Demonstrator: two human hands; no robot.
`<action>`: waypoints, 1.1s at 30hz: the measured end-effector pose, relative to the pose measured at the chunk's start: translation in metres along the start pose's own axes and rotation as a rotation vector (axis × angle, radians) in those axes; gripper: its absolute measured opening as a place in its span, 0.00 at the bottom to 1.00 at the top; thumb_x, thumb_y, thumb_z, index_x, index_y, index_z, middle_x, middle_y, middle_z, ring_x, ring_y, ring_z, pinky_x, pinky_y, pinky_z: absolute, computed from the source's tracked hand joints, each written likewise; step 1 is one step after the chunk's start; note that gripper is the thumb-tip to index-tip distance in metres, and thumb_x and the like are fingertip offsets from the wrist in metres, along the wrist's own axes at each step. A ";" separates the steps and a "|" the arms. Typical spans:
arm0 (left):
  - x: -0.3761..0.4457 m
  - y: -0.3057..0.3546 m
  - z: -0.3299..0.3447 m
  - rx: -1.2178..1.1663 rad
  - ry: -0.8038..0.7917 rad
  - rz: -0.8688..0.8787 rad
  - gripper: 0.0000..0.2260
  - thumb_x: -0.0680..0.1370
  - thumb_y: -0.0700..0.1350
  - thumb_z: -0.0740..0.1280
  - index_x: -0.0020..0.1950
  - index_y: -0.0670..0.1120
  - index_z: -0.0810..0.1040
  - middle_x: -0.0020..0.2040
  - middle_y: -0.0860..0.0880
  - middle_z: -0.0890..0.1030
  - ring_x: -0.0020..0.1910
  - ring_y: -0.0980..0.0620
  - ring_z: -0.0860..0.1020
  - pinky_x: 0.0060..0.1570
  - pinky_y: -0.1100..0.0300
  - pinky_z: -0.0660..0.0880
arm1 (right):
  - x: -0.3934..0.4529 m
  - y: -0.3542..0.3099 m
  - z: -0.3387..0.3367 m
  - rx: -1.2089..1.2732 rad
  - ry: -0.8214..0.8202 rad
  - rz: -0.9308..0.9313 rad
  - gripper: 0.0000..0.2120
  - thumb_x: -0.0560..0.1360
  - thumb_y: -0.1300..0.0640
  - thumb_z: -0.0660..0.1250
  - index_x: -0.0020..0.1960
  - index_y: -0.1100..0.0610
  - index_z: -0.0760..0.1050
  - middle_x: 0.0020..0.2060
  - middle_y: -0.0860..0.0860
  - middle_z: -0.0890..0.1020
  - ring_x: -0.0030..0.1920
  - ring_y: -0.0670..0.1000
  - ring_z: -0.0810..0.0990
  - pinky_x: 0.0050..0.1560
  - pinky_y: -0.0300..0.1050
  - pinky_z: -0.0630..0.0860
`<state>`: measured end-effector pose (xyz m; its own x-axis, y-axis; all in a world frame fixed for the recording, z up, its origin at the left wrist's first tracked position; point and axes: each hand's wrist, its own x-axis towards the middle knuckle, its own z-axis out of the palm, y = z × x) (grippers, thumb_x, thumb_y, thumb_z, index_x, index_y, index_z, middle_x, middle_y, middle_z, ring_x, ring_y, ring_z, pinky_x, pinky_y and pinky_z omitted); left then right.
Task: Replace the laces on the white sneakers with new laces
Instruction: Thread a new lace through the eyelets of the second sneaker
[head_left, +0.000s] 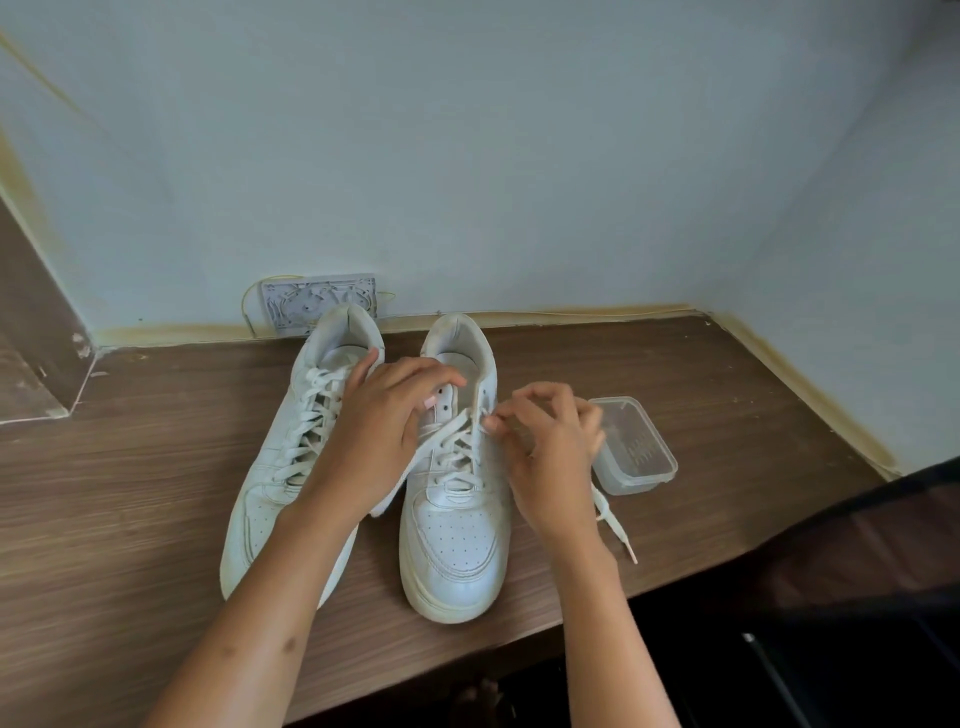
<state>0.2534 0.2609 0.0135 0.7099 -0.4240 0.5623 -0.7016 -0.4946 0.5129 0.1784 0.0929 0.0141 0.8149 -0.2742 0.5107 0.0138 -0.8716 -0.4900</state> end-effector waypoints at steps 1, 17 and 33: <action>0.000 -0.001 -0.001 -0.015 -0.003 0.000 0.25 0.74 0.25 0.65 0.59 0.54 0.77 0.55 0.57 0.78 0.55 0.61 0.73 0.75 0.56 0.49 | 0.002 0.002 -0.001 -0.023 0.043 0.014 0.03 0.77 0.50 0.69 0.45 0.48 0.80 0.53 0.41 0.72 0.53 0.46 0.59 0.49 0.41 0.52; -0.001 -0.002 -0.002 -0.057 -0.040 -0.024 0.27 0.74 0.24 0.63 0.62 0.53 0.79 0.56 0.58 0.78 0.55 0.58 0.75 0.77 0.49 0.52 | 0.005 0.008 -0.003 0.088 -0.029 0.011 0.07 0.75 0.49 0.71 0.53 0.46 0.83 0.57 0.45 0.72 0.55 0.49 0.71 0.59 0.53 0.71; -0.001 -0.005 0.000 -0.062 -0.024 -0.017 0.29 0.74 0.25 0.64 0.61 0.58 0.75 0.55 0.60 0.78 0.54 0.58 0.76 0.76 0.49 0.52 | 0.035 0.051 -0.027 0.051 0.331 0.356 0.03 0.75 0.54 0.72 0.47 0.53 0.83 0.49 0.48 0.73 0.52 0.53 0.74 0.57 0.60 0.74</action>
<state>0.2561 0.2640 0.0109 0.7224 -0.4340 0.5383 -0.6915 -0.4545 0.5615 0.1917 0.0282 0.0260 0.5457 -0.6737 0.4982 -0.1974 -0.6812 -0.7050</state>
